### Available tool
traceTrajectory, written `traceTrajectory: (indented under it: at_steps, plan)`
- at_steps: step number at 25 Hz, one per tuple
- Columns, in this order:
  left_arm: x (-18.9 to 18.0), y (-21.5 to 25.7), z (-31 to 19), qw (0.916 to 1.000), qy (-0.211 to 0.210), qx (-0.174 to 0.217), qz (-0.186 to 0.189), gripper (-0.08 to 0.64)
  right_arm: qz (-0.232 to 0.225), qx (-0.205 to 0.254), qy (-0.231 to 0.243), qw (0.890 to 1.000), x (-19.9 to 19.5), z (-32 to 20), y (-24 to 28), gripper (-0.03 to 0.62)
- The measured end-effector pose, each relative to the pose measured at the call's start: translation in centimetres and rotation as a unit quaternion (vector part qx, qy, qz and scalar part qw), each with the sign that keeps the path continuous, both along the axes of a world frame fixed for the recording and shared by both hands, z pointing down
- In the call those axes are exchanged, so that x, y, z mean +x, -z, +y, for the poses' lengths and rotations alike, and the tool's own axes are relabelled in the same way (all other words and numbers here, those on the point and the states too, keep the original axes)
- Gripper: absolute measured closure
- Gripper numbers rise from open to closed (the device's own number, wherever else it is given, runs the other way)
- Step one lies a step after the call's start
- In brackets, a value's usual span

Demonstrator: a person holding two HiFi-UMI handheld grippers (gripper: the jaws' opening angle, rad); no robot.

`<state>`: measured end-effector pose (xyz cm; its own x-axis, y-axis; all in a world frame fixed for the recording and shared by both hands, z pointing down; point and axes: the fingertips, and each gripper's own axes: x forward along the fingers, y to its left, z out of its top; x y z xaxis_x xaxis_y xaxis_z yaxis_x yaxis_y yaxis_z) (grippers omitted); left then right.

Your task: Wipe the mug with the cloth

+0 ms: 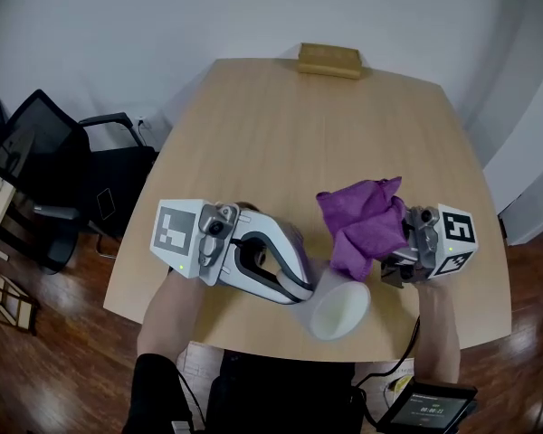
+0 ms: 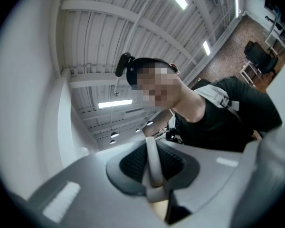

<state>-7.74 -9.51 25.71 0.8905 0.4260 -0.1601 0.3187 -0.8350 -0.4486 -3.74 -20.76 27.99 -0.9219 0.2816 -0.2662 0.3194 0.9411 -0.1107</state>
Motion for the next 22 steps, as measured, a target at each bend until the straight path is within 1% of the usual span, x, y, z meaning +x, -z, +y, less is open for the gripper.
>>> traceTrajectory:
  at_steps: [2, 3, 4, 5, 7, 10, 11, 14, 17, 18, 19, 20, 21, 22]
  plan:
    - [-0.3, 0.3, -0.2, 1.0, 0.005, -0.001, 0.006, 0.486, -0.077, -0.013, 0.051, 0.996, 2.4, 1.8, 3.6, 0.521]
    - [-0.4, 0.4, -0.3, 0.9999, 0.006, -0.001, 0.008, 0.485, -0.1, -0.016, 0.076, 0.992, 3.3, 2.7, 4.8, 0.522]
    - [-0.4, 0.4, -0.4, 0.9999, 0.008, -0.001, 0.01, 0.486, -0.109, -0.013, 0.093, 0.99, 3.7, 3.5, 5.2, 0.52]
    - [-0.5, 0.5, -0.4, 0.9999, 0.009, -0.001, 0.013, 0.486, -0.103, -0.006, 0.104, 0.989, 3.6, 4.1, 5.0, 0.521]
    - [-0.6, 0.5, -0.2, 0.9998, 0.009, 0.0, 0.015, 0.486, -0.063, 0.002, 0.109, 0.992, 2.1, 4.7, 3.3, 0.52]
    - [-0.3, 0.2, 0.4, 0.9999, -0.002, 0.002, 0.01, 0.485, -0.011, -0.025, 0.114, 0.993, -0.4, 4.7, 0.5, 0.522]
    - [-0.1, 0.1, 0.6, 0.9999, -0.009, 0.004, 0.005, 0.485, 0.003, -0.028, 0.108, 0.994, -1.1, 4.2, -0.5, 0.522]
    - [0.7, -0.5, 1.1, 0.9996, -0.019, 0.014, -0.016, 0.48, 0.062, -0.009, 0.053, 0.997, -3.0, 2.3, -3.7, 0.522]
    - [1.1, -1.4, 1.1, 0.9992, -0.014, 0.016, -0.033, 0.485, 0.121, 0.021, -0.019, 0.992, -3.8, 0.5, -5.7, 0.522]
    - [1.2, -1.5, 1.0, 0.9993, -0.013, 0.014, -0.034, 0.485, 0.125, 0.031, -0.038, 0.991, -3.5, -0.1, -5.6, 0.52]
    - [1.1, -1.4, 0.9, 0.9993, -0.013, 0.011, -0.032, 0.485, 0.11, 0.038, -0.047, 0.992, -2.8, -0.4, -4.7, 0.52]
    - [1.0, -1.3, 0.9, 0.9994, -0.014, 0.008, -0.029, 0.485, 0.076, 0.04, -0.044, 0.995, -1.7, -0.4, -3.1, 0.52]
    - [0.9, -1.1, 0.8, 0.9995, -0.015, 0.006, -0.027, 0.485, 0.027, 0.04, -0.028, 0.998, -0.4, 0.0, -0.9, 0.52]
    - [0.8, -1.1, 0.8, 0.9995, -0.017, 0.004, -0.025, 0.485, -0.029, 0.035, -0.003, 0.999, 1.1, 0.8, 1.3, 0.52]
